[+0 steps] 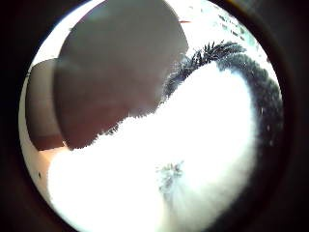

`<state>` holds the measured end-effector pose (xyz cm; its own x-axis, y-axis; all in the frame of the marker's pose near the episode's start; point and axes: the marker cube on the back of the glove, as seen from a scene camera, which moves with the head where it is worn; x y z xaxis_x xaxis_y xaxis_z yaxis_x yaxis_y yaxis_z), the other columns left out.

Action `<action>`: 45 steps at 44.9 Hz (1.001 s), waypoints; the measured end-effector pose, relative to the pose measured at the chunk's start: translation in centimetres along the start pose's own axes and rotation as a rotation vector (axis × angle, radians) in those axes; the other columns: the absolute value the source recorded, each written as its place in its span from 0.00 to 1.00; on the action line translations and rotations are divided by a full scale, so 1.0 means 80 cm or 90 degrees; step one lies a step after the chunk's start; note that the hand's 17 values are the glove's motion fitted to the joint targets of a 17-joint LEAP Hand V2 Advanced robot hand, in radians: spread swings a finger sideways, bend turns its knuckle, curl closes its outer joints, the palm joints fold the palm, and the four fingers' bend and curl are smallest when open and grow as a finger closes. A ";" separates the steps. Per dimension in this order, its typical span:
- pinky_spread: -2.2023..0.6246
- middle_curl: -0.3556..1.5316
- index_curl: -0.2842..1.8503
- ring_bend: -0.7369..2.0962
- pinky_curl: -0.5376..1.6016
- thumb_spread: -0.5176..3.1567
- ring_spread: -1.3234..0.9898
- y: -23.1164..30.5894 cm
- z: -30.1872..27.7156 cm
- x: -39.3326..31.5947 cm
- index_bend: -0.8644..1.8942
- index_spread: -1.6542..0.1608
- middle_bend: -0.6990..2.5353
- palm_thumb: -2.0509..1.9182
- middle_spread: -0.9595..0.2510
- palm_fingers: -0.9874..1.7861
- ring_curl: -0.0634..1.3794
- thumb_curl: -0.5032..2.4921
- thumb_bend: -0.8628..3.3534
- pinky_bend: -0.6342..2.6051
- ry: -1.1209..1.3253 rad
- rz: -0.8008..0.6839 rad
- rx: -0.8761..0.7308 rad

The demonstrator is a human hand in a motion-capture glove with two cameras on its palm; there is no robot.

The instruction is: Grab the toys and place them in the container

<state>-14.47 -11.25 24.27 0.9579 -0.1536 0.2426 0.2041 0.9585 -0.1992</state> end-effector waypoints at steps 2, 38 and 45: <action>0.64 0.60 0.44 0.71 0.48 0.29 0.42 0.006 -0.025 -0.006 0.66 0.75 0.58 0.66 0.61 0.76 0.52 0.45 0.21 0.48 0.003 -0.001 0.011; 0.64 0.62 0.54 0.72 0.48 0.27 0.43 -0.074 -0.195 -0.286 0.62 0.75 0.56 0.65 0.62 0.75 0.50 0.49 0.20 0.49 0.086 -0.191 0.093; 0.64 0.62 0.55 0.71 0.48 0.28 0.43 -0.098 -0.187 -0.351 0.59 0.74 0.55 0.65 0.61 0.73 0.49 0.49 0.20 0.49 0.045 -0.138 0.074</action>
<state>-39.97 -18.01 4.82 0.9068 -0.3710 0.2001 0.3857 0.9218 -0.0386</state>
